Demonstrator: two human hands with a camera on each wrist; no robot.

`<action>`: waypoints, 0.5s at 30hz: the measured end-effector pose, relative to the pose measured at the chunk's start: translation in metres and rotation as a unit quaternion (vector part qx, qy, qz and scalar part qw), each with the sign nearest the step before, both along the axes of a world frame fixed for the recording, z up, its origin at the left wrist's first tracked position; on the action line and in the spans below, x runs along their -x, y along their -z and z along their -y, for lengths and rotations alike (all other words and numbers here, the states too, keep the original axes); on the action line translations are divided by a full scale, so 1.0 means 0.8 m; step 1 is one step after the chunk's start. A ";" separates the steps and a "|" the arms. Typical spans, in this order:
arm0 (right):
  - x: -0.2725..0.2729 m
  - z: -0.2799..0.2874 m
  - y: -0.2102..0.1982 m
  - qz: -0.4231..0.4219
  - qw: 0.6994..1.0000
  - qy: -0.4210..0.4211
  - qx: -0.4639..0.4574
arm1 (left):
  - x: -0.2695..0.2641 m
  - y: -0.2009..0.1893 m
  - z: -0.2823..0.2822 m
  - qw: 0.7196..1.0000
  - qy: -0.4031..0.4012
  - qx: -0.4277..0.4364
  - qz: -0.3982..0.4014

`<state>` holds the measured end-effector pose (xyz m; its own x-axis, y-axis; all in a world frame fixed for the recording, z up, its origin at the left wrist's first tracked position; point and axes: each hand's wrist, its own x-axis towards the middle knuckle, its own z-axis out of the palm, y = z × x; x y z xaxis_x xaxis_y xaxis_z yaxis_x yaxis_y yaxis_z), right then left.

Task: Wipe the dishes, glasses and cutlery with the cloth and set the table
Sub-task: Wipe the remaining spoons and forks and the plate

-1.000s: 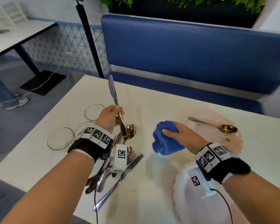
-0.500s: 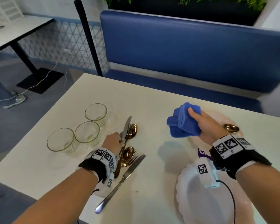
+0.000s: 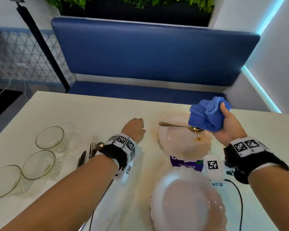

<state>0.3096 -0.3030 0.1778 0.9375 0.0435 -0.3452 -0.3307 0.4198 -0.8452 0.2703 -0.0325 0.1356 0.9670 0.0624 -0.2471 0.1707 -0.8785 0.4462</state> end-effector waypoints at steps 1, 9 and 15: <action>-0.001 0.011 0.003 0.003 1.000 0.015 -0.001 | -0.013 0.001 0.020 1.000 0.026 -0.008 0.000; 0.004 0.082 0.035 -0.004 0.999 0.035 -0.002 | -0.103 0.047 0.137 0.975 0.184 -0.103 -0.076; 0.013 0.110 0.067 -0.053 0.997 0.046 -0.015 | -0.135 0.079 0.160 0.948 0.190 -0.209 -0.148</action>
